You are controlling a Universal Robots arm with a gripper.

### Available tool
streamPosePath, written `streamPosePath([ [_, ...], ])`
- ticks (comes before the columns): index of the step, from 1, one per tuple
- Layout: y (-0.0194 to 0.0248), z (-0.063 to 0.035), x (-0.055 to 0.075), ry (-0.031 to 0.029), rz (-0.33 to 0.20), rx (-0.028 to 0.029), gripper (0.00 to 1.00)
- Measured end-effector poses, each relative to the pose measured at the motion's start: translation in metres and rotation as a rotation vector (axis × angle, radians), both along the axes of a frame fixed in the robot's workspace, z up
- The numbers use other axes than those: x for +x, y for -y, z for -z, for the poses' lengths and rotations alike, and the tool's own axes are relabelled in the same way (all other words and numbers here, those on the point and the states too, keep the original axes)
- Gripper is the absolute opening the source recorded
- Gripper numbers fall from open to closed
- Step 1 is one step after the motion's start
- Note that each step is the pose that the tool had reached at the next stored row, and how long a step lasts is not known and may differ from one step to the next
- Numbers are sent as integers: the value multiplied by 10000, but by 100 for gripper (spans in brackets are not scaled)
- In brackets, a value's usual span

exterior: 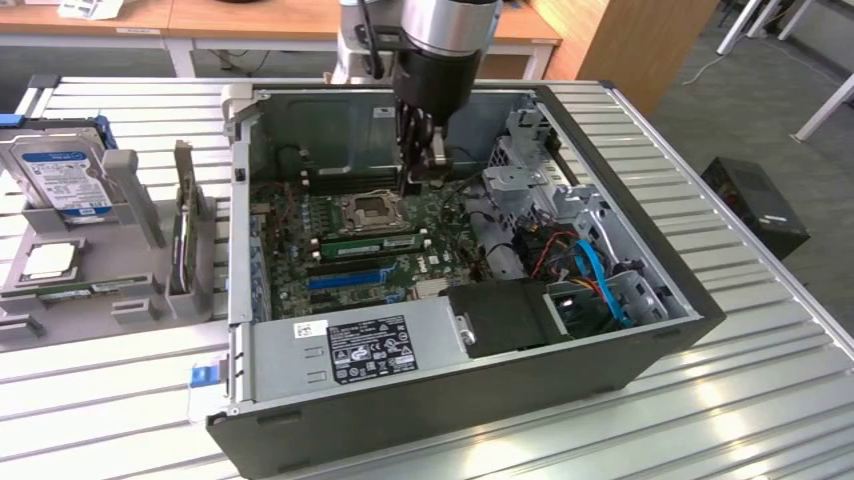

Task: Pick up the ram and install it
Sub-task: 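Insert the ram into the slot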

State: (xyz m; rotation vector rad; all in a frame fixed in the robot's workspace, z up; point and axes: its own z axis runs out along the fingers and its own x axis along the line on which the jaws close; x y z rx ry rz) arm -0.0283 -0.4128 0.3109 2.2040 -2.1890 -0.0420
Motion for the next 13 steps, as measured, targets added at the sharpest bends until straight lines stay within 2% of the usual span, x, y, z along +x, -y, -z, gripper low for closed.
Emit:
streamPosePath([
  [13, 0, -163, 0, 0, 0, 1, 19],
])
